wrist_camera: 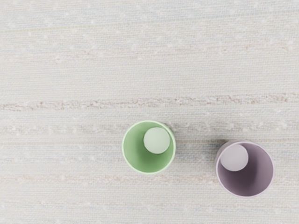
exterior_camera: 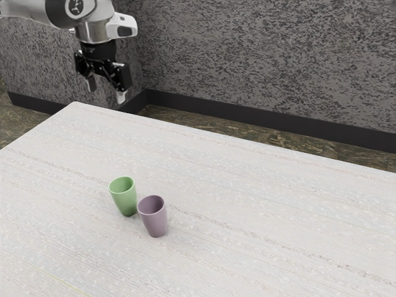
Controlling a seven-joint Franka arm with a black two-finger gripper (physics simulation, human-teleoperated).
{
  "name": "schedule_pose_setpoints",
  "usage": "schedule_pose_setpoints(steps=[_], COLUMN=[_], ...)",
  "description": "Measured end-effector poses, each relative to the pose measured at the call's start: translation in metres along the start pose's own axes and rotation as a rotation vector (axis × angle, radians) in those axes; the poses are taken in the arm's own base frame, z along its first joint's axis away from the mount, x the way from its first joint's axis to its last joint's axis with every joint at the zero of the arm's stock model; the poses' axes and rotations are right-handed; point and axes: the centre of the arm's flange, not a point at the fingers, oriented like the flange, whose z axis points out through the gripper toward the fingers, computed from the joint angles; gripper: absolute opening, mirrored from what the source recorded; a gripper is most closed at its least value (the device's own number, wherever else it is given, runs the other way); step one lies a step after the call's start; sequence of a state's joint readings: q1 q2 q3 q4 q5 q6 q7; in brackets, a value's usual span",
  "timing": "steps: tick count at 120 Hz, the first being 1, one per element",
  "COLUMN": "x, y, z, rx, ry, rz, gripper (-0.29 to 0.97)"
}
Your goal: Place the left cup onto the right cup
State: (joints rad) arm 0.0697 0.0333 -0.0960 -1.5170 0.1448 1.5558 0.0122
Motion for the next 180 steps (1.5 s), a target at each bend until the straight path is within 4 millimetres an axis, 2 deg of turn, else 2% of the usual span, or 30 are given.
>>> schedule_pose_setpoints(steps=[44,62,92,142,180], x=[0.008,0.012,0.027,0.022,0.024], y=[0.0,0.005,0.006,0.004,0.01], z=[0.014,0.037,0.087,0.159,0.188], rx=[-0.003,-0.006,-0.017,-0.062,-0.066], ry=[0.014,0.012,-0.002,-0.023,-0.006], rz=[0.003,0.012,0.014,-0.008,-0.001], gripper=[0.68,0.68,0.68,0.68,0.68])
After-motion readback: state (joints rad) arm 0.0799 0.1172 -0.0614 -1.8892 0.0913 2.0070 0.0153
